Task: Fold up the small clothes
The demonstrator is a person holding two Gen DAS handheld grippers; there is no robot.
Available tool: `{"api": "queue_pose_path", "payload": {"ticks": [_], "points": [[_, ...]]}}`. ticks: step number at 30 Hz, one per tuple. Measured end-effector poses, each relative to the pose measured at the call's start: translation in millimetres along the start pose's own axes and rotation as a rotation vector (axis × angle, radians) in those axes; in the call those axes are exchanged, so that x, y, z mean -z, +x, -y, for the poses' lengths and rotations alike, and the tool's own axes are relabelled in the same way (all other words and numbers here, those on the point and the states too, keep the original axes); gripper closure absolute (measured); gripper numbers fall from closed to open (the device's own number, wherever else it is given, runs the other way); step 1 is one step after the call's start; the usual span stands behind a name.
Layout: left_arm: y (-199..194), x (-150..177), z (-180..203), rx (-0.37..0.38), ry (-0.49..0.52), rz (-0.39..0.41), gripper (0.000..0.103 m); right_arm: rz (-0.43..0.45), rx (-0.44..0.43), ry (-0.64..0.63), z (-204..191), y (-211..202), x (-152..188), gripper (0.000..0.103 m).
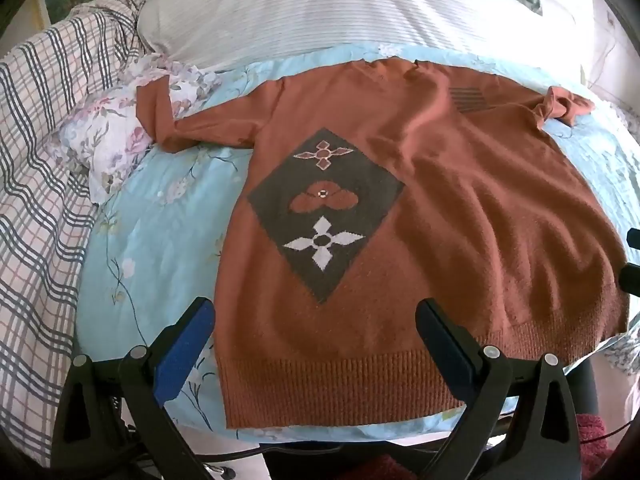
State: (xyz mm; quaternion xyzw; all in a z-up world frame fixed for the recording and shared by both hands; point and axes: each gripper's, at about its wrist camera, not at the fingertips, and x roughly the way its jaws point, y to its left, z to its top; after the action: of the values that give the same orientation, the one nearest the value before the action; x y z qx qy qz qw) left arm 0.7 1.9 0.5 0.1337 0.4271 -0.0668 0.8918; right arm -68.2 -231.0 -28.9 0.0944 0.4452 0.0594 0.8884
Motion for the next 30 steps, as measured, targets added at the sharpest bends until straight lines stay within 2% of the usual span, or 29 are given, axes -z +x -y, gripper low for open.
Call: {"api": "queue_pose_path", "payload": {"ticks": [15, 30], "points": [[9.8, 1.6, -9.3, 0.003, 0.0, 0.002, 0.002, 0.005, -0.002, 0.002, -5.8, -4.2, -1.8, 0.0], [1.8, 1.4, -3.5, 0.002, -0.002, 0.004, 0.002, 0.002, -0.006, -0.001, -6.6, -6.3, -3.7, 0.0]]}}
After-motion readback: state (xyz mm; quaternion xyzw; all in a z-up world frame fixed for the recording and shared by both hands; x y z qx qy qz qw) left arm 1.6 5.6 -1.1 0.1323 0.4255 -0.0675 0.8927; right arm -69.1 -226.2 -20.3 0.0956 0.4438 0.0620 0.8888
